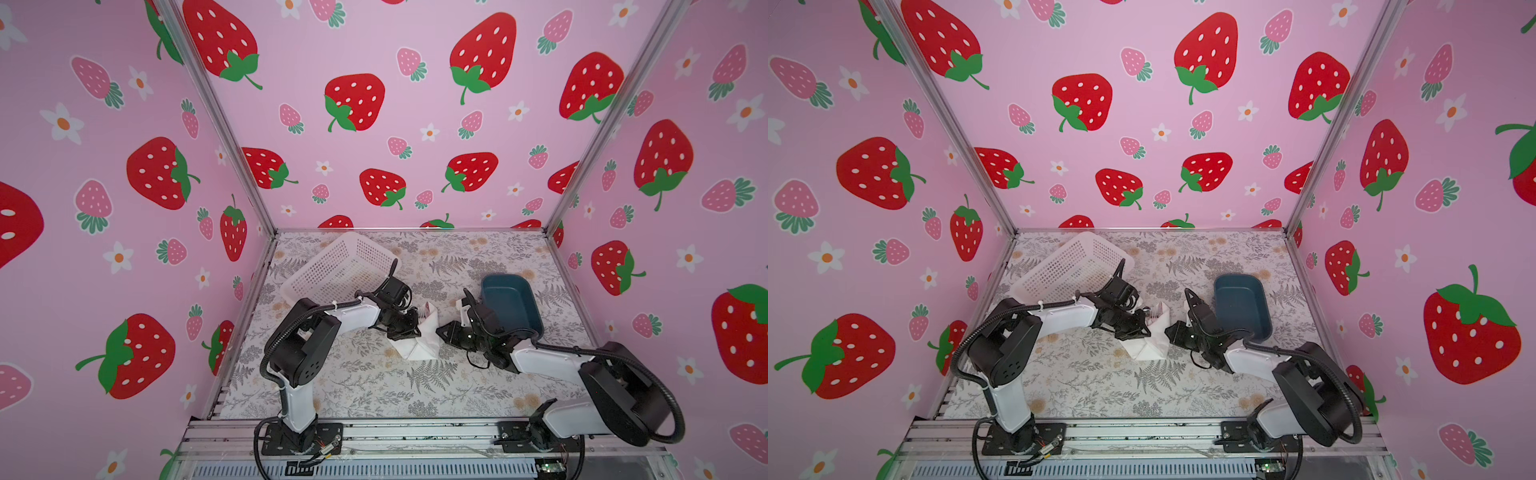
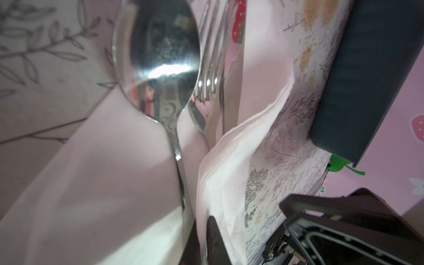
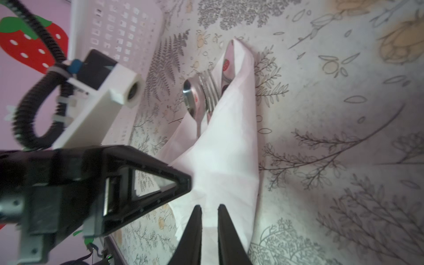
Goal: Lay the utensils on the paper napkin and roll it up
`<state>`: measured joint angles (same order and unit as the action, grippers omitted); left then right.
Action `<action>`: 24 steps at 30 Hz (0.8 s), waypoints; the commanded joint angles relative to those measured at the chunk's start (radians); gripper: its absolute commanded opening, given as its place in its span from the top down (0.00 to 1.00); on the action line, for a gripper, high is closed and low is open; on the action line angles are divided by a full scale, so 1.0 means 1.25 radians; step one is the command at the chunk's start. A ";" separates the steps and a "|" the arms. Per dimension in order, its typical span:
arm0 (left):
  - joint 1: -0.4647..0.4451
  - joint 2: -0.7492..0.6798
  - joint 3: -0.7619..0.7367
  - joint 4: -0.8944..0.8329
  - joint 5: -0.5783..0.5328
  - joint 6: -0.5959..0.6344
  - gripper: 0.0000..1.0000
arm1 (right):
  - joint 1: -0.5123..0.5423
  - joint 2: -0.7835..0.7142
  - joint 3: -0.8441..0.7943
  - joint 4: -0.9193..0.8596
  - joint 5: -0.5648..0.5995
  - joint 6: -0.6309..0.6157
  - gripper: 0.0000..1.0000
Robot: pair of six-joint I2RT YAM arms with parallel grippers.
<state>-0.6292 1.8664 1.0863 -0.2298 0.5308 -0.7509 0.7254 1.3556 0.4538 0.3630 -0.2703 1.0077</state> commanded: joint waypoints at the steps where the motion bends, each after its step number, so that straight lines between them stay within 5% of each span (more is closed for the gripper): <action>1: -0.003 0.013 0.009 -0.009 -0.009 0.013 0.90 | 0.005 -0.043 -0.037 -0.017 -0.054 -0.007 0.87; 12: -0.004 0.025 0.019 -0.021 -0.018 0.023 0.91 | 0.048 0.011 -0.049 0.037 -0.121 -0.006 0.92; 24: -0.005 0.027 0.019 -0.024 -0.022 0.027 0.91 | 0.069 0.109 -0.051 0.046 -0.093 -0.014 0.92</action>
<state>-0.6312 1.8889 1.0863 -0.2436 0.5083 -0.7300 0.8051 1.4765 0.4007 0.4042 -0.4034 0.9939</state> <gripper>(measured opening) 0.095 0.076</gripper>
